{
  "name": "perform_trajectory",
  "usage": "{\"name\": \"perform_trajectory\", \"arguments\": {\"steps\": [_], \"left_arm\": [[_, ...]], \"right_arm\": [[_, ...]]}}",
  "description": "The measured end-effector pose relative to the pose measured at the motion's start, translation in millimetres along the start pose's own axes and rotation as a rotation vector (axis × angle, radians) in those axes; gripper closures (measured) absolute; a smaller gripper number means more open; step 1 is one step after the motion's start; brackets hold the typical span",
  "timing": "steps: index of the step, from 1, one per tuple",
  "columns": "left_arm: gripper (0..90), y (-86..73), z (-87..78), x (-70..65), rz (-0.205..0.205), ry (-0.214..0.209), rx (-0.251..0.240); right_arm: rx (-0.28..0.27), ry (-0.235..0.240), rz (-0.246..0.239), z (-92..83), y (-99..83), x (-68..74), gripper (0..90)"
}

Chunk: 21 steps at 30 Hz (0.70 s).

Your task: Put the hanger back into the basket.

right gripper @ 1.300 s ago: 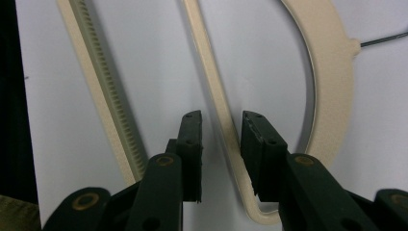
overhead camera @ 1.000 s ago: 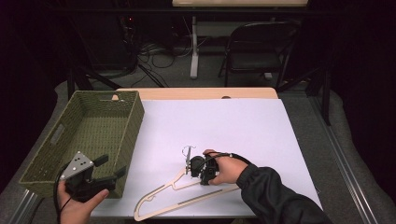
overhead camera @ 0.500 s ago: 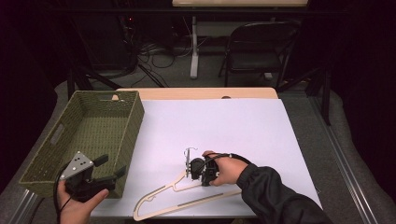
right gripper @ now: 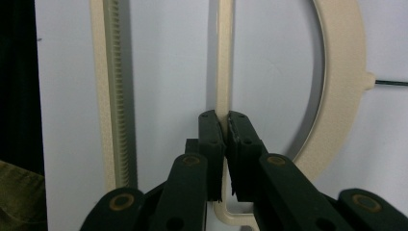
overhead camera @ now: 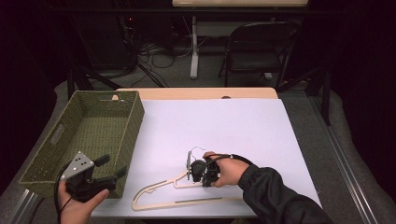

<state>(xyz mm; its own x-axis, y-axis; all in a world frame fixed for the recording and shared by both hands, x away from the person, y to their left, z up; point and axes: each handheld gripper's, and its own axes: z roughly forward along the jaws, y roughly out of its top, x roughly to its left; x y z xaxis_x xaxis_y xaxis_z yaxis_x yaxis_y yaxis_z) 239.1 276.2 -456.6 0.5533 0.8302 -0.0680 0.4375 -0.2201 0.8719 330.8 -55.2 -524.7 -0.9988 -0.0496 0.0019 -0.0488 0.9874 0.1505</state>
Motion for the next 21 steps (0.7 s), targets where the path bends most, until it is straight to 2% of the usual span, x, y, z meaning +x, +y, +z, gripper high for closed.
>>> {"name": "perform_trajectory", "arguments": {"steps": [2,5,10,13,17,19,21], "left_arm": [[27.1,0.3,0.4,-1.4,0.006,-0.004,0.001],[29.1,0.8,2.4,-4.4,0.017,-0.017,0.007],[32.2,0.0,14.0,-14.4,0.048,-0.068,0.038],[32.2,-1.1,25.9,-22.3,0.068,-0.101,0.075],[32.3,-0.4,47.5,-33.5,0.081,-0.167,0.121],[38.2,0.8,60.6,-39.5,0.093,-0.238,0.157],[41.0,2.1,74.5,-46.0,0.115,-0.286,0.199]], "right_arm": [[-0.002,-0.007,-0.007,-0.8,-0.3,0.8,85.4],[-0.003,-0.043,-0.027,-2.6,-0.8,3.4,85.4],[-0.010,-0.110,-0.063,-7.6,-3.7,10.7,85.3],[-0.013,-0.144,-0.074,-12.0,-7.1,14.5,85.4],[-0.027,-0.175,-0.074,-15.3,-11.9,16.8,85.4],[-0.025,-0.186,-0.073,-16.6,-13.9,17.9,85.4],[-0.031,-0.193,-0.074,-17.5,-15.4,19.3,85.3]]}}
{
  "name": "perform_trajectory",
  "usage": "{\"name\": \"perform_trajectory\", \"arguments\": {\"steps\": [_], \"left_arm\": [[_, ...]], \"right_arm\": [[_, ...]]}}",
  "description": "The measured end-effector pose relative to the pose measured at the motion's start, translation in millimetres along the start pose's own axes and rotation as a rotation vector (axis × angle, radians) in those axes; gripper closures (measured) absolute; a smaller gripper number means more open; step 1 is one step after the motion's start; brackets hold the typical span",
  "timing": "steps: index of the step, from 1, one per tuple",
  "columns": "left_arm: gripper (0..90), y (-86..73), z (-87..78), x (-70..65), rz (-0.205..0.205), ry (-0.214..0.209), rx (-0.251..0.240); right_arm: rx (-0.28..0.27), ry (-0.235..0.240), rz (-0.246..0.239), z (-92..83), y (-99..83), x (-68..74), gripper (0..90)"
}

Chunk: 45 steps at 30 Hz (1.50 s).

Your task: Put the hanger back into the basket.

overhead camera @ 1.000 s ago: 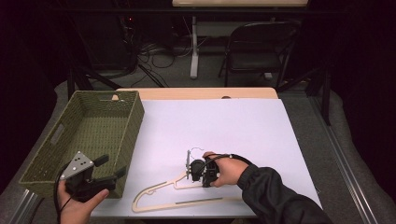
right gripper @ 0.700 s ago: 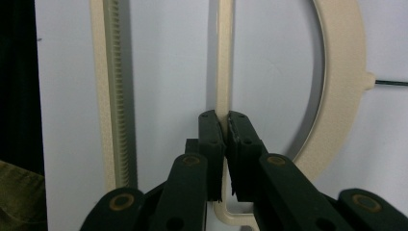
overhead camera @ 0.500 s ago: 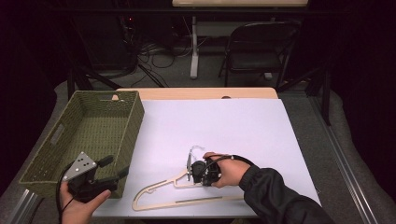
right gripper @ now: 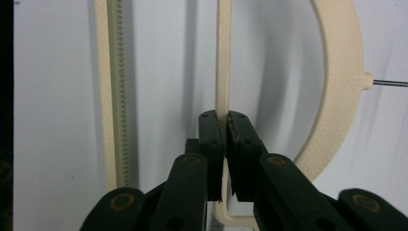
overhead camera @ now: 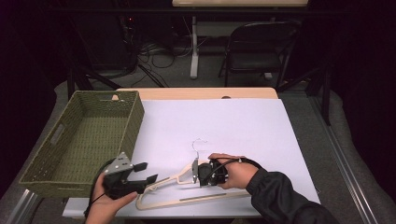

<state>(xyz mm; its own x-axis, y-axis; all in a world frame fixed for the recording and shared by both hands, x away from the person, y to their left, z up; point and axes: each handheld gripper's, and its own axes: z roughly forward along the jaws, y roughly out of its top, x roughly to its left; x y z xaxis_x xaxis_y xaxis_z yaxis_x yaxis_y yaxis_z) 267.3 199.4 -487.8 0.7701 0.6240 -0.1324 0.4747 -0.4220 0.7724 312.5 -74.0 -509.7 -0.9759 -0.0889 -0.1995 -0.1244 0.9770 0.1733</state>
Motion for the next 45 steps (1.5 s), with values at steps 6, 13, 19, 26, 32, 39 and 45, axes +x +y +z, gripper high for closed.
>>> {"name": "perform_trajectory", "arguments": {"steps": [6,13,19,26,32,39,45], "left_arm": [[41.6,11.7,38.4,-5.1,0.031,-0.038,0.072],[47.8,17.0,70.7,-4.3,0.015,-0.072,0.106],[53.9,16.1,93.5,-4.0,0.003,-0.097,0.177],[60.9,16.2,100.4,-0.3,-0.006,-0.105,0.220],[70.0,16.5,104.2,1.1,-0.006,-0.108,0.246],[76.8,17.2,103.5,1.5,0.005,-0.094,0.244],[77.8,17.2,103.2,0.0,0.017,-0.087,0.247]], "right_arm": [[-0.009,-0.021,-0.012,-3.7,-0.9,2.8,85.3],[-0.010,-0.031,-0.014,-4.3,-1.4,3.4,85.3],[-0.007,-0.028,-0.017,-4.6,-0.5,3.7,85.3],[-0.007,-0.045,-0.028,-2.8,0.5,5.1,85.3],[-0.009,-0.044,-0.034,-2.2,1.2,4.7,85.3],[-0.007,-0.041,-0.037,0.2,2.7,4.8,85.2],[-0.020,-0.030,-0.014,2.4,1.6,4.3,84.7]]}}
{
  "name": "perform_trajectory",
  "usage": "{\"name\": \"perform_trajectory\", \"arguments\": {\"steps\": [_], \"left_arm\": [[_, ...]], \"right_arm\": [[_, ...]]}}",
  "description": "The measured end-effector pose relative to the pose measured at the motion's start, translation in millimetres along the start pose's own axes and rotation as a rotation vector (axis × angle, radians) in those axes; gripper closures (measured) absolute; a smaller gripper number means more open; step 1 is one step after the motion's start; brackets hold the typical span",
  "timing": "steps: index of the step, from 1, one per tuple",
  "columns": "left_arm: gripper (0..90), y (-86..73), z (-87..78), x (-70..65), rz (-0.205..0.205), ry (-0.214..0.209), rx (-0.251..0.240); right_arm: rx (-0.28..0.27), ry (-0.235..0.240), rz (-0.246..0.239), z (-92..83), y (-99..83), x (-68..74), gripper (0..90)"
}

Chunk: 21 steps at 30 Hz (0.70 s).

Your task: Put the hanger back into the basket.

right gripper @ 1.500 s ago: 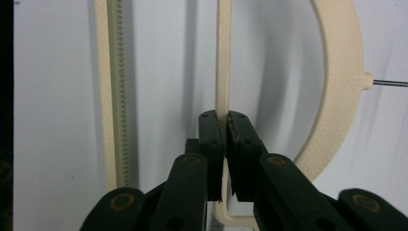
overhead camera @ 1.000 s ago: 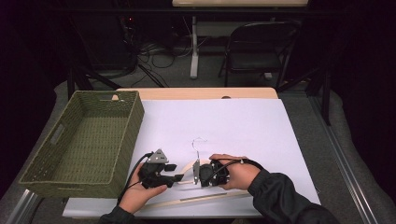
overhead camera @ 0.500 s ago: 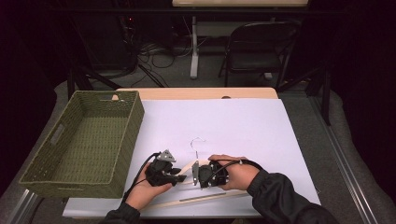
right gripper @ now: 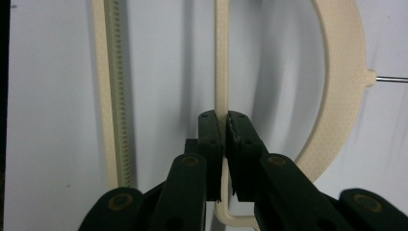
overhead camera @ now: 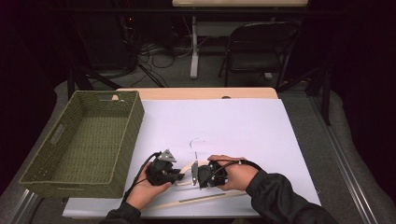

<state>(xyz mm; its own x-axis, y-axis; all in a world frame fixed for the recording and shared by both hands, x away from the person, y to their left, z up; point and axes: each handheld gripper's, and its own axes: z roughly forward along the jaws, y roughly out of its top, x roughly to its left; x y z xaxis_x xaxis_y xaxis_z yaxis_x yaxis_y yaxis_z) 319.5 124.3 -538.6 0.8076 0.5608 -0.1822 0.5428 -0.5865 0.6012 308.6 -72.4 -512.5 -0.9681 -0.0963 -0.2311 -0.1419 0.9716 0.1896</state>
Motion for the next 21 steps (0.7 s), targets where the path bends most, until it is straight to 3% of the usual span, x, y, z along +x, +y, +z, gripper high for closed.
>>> {"name": "perform_trajectory", "arguments": {"steps": [6,10,14,21], "left_arm": [[78.6,-0.1,-2.9,-1.9,0.007,0.003,-0.014],[78.8,-0.8,-6.8,-2.7,0.012,0.006,-0.023],[79.0,-1.4,-11.0,-5.7,0.016,0.011,-0.040],[79.7,-0.4,-20.3,-11.9,0.043,0.024,-0.071]], "right_arm": [[-0.026,0.011,0.055,-1.3,-4.3,-4.2,79.5],[-0.114,0.038,0.149,-11.7,-11.8,-7.8,73.8],[-0.166,0.023,0.234,-26.9,-22.4,-12.0,69.1],[-0.251,0.002,0.358,-47.6,-45.2,-24.3,68.3]]}}
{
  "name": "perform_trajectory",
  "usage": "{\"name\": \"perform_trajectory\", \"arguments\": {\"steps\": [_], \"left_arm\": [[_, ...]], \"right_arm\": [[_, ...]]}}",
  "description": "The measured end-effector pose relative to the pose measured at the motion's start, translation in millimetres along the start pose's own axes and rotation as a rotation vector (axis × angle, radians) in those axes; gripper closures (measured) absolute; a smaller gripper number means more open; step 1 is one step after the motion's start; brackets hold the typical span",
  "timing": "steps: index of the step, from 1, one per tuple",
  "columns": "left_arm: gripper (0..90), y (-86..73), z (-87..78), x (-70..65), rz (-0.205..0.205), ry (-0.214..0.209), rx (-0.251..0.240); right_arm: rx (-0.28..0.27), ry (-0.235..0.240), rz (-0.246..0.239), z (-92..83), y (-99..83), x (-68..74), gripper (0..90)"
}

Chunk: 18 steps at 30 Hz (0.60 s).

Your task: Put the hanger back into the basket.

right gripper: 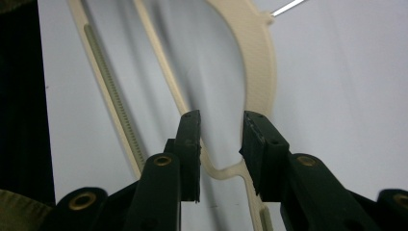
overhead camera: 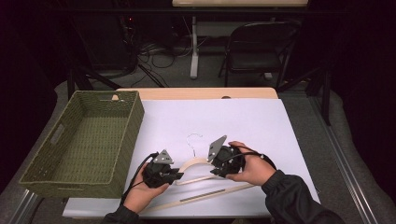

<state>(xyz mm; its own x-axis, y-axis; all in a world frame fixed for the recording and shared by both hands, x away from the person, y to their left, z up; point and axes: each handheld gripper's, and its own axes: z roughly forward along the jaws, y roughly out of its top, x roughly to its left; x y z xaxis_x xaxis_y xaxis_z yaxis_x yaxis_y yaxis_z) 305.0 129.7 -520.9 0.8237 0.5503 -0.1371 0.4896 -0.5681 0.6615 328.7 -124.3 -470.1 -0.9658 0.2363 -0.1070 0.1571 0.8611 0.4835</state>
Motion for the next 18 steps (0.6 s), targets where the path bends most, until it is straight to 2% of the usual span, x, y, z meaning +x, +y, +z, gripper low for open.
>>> {"name": "perform_trajectory", "arguments": {"steps": [1,2,3,9,13,18], "left_arm": [[79.8,0.2,-0.7,-0.5,0.000,0.000,0.000],[79.8,0.2,-1.1,-1.0,0.002,0.001,-0.004],[79.9,0.1,-1.7,-1.6,0.005,0.003,-0.007],[80.1,-0.2,-5.0,-6.2,0.023,0.009,-0.015],[80.2,-0.5,-6.6,-8.7,0.034,0.011,-0.024],[80.2,-0.9,-6.9,-9.4,0.031,0.010,-0.027]], "right_arm": [[-0.013,-0.003,0.031,-3.2,-1.6,-2.7,68.3],[-0.022,-0.005,0.034,-4.7,-2.5,-5.0,67.9],[-0.024,-0.009,0.060,-7.2,-3.3,-6.4,67.0],[-0.050,-0.014,0.117,-10.1,-2.7,-11.3,60.3],[-0.035,0.003,0.119,-1.8,1.7,-9.1,59.5],[-0.003,-0.011,0.123,12.8,6.5,-9.1,61.2]]}}
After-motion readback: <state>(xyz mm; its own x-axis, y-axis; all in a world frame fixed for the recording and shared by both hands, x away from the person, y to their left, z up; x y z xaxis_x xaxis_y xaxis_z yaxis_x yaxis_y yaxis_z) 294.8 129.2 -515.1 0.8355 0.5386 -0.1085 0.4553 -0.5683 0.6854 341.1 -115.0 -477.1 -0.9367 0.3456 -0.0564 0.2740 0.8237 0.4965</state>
